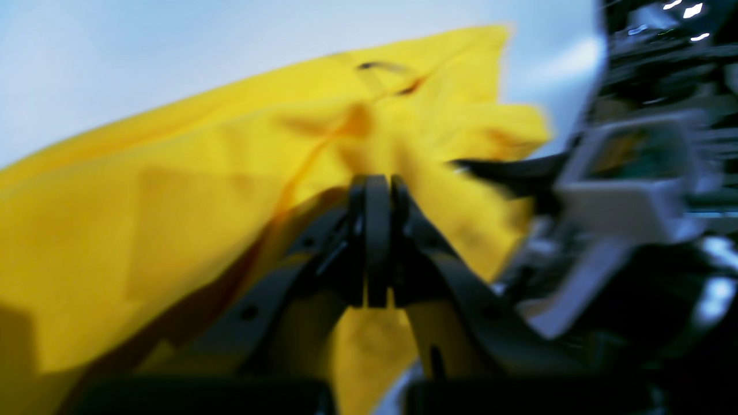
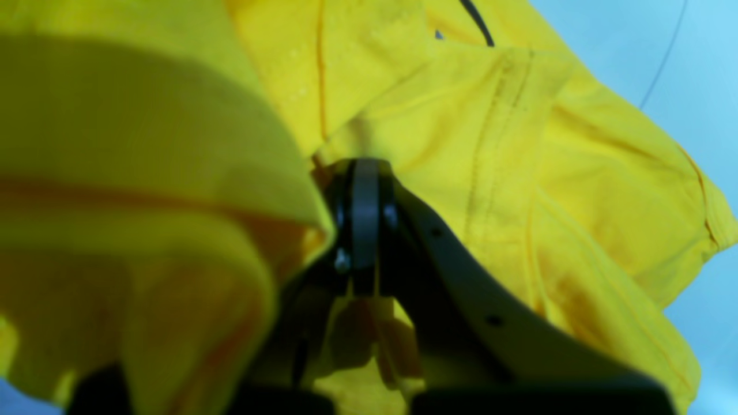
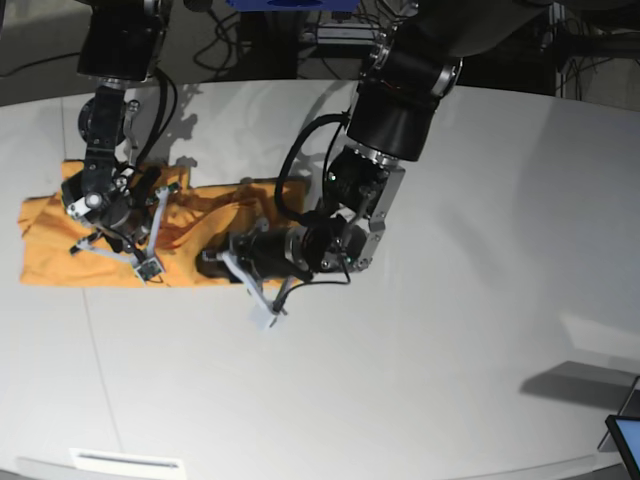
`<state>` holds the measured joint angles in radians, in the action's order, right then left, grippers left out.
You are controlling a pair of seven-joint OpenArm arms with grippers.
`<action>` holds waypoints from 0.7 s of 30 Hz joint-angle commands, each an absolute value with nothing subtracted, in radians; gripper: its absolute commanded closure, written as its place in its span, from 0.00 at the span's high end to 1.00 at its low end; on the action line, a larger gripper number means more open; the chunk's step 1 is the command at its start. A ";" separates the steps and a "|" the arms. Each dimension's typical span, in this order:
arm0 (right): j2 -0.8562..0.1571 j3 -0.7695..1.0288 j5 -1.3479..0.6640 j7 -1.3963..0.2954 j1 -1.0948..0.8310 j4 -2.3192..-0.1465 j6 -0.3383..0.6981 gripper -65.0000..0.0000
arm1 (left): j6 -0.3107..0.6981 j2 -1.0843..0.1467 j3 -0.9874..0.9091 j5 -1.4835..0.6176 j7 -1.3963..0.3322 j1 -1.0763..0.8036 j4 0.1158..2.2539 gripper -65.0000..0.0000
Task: Fold the T-shirt properly
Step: 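Press the folded shirt flat with the left gripper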
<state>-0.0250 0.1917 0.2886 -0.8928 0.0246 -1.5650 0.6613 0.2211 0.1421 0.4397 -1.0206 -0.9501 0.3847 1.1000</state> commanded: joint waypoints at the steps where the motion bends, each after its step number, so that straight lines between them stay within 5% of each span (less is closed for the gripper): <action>1: -0.019 0.188 0.280 -0.952 -0.002 -1.534 0.698 0.00 | 0.236 0.157 0.440 -1.069 -0.934 0.426 1.121 0.00; 10: -0.019 0.189 0.283 -0.952 -0.001 -1.537 0.698 0.00 | 0.234 0.157 0.449 -1.171 -0.934 0.453 1.241 0.00; 21: -0.070 0.191 0.285 -0.957 -0.002 -1.633 0.698 0.01 | 0.136 0.061 0.452 -1.024 -0.941 0.406 1.296 0.00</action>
<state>-0.0624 0.1894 0.2672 -0.9207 -0.0044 -1.6279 0.6888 0.1291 0.0448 0.4522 -1.0012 -0.9569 0.3721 1.2778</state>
